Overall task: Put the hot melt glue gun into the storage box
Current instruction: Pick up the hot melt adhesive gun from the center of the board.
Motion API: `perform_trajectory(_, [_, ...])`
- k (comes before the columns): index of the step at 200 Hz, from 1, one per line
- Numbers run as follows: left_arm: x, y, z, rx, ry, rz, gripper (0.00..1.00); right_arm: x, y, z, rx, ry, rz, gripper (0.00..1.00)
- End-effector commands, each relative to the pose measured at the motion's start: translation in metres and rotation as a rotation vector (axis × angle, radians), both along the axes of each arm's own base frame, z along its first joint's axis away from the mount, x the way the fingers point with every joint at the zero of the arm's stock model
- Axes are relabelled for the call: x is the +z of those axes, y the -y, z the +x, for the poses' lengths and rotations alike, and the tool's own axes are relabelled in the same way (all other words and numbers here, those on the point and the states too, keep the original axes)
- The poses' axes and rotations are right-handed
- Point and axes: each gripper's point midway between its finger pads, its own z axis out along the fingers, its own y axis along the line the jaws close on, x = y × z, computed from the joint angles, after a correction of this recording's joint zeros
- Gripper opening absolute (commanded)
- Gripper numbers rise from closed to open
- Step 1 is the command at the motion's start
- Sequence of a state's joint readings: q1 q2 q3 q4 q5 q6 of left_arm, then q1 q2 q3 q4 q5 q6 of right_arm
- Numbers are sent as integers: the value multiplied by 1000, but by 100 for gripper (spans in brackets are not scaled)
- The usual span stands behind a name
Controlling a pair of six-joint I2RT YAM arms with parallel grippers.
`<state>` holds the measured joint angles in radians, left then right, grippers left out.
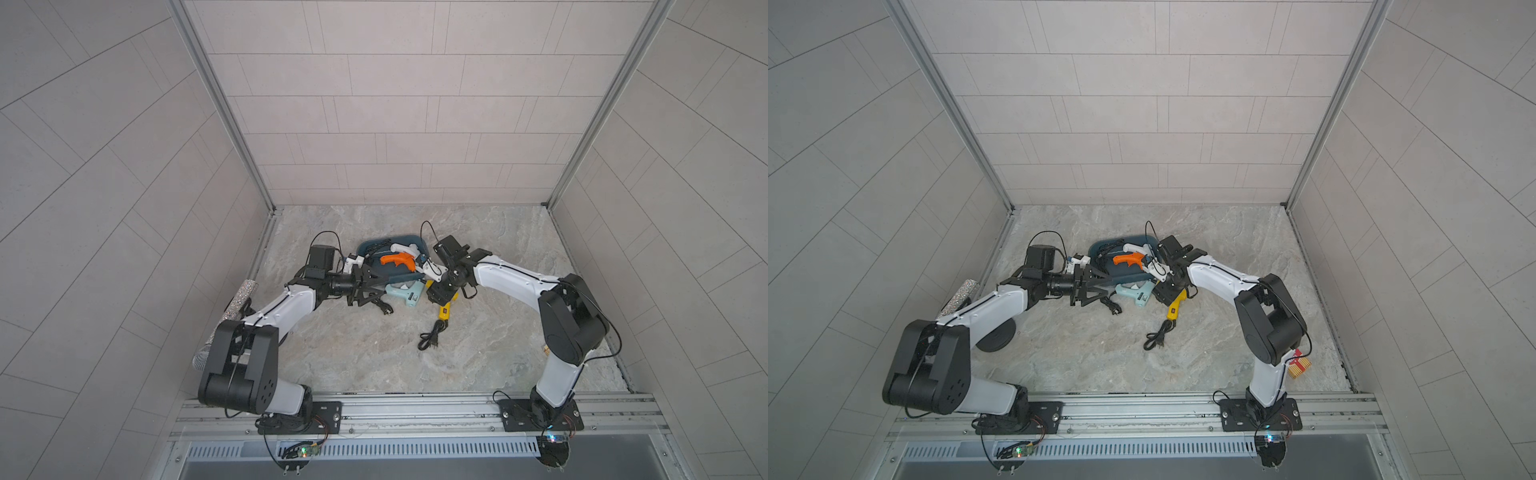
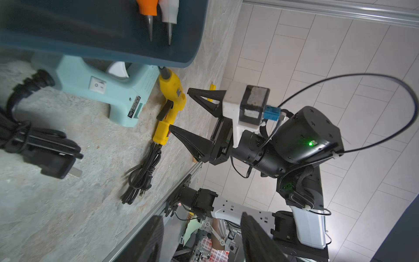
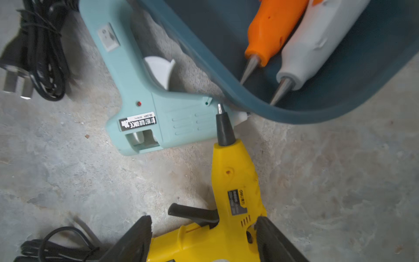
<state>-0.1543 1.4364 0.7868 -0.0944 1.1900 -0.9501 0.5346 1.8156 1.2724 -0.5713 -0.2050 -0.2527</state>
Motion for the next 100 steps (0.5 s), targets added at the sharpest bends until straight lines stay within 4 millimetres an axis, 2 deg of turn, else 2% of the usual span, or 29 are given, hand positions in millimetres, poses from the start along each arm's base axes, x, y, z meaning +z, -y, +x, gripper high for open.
perform_trajectory(1, [3,-6,-12,-36,31,37,61,2,2,15,-6,42,-60,78])
perform_trajectory(51, [2,-8,-12,-46,22,42,61,-11,10,34,-54,53,-155,78])
perform_trajectory(100, [3,-7,-12,-59,24,41,61,-39,15,22,-85,-22,-168,76])
